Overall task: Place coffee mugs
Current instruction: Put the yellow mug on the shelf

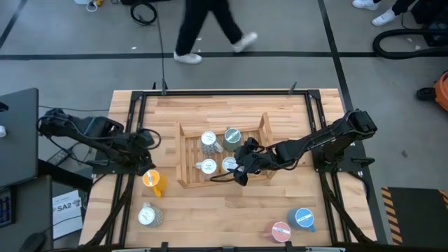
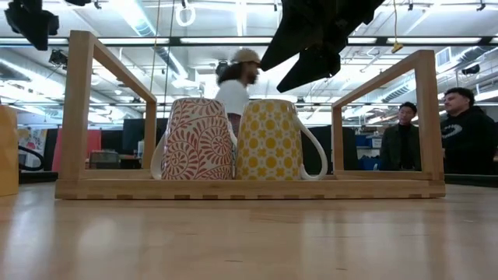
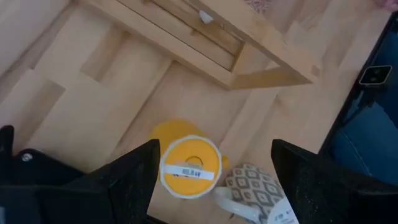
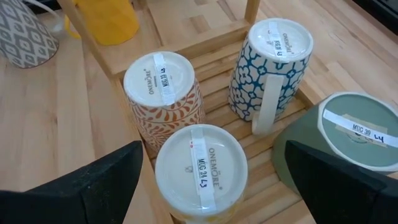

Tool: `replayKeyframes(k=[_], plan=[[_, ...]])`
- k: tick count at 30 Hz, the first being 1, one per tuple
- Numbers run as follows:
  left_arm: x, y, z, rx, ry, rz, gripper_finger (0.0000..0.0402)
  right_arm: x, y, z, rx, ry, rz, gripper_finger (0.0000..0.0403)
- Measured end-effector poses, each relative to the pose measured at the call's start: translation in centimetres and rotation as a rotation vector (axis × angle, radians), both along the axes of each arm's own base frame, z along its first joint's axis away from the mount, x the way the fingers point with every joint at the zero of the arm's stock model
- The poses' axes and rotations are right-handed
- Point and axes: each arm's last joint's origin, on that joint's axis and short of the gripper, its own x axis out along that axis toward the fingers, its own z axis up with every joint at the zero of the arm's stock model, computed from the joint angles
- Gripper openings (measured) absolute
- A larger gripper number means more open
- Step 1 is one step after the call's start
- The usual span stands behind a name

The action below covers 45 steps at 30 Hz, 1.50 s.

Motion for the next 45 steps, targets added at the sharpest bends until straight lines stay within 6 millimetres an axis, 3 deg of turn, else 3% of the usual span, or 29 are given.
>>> replayKeyframes(k=[14, 23, 45], plan=[[1.0, -1.8, -1.1, -0.035, 0.144, 0.064, 0.0315, 0.0, 0.0, 0.0, 0.003, 0.001, 0.003, 0.0397], [2.2, -3.4, -2.6, -0.060, 0.329, 0.168, 0.0315, 0.0, 0.1, 0.0, 0.018, 0.005, 0.020, 0.0397], [4.6, -6.0, -5.3, 0.011, 0.476, 0.251, 0.0315, 0.0, 0.1, 0.0, 0.018, 0.005, 0.021, 0.0397]])
